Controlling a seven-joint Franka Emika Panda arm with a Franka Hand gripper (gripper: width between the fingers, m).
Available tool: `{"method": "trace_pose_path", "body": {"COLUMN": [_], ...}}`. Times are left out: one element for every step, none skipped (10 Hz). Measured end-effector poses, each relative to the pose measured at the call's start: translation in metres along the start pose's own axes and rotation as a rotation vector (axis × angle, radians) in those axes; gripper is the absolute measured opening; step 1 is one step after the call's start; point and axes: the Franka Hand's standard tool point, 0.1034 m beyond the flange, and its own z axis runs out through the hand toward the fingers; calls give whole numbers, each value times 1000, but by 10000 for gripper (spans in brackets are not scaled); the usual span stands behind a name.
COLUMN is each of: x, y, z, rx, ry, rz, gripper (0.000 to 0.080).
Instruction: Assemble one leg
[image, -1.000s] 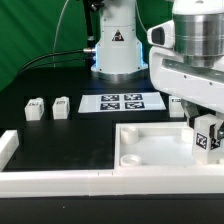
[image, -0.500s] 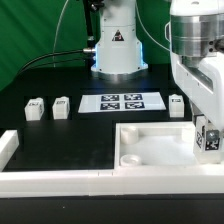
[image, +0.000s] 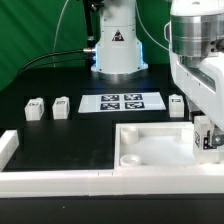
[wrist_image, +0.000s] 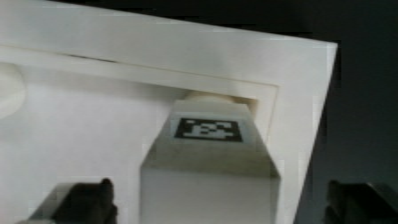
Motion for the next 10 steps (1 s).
{"method": "trace_pose_path", "body": {"x": [0,0,0,0,0,1,1,1,1,1], "y": [0,1,1,1,1,1,1,1,1,1], "z": [0,0,1,1,1,1,2,2,2,2], "rx": [-2,-5,-5,-6,-7,-7,-8,-9,-9,-9], "ry": [2,2,1,1,5,5,5,5,5,4], "rz": [-101,-240,-343,-416,-570,-715,-807,-941,-1056,-1145], "gripper": [620,644,648,648,649,649,649,649,649,649]}}
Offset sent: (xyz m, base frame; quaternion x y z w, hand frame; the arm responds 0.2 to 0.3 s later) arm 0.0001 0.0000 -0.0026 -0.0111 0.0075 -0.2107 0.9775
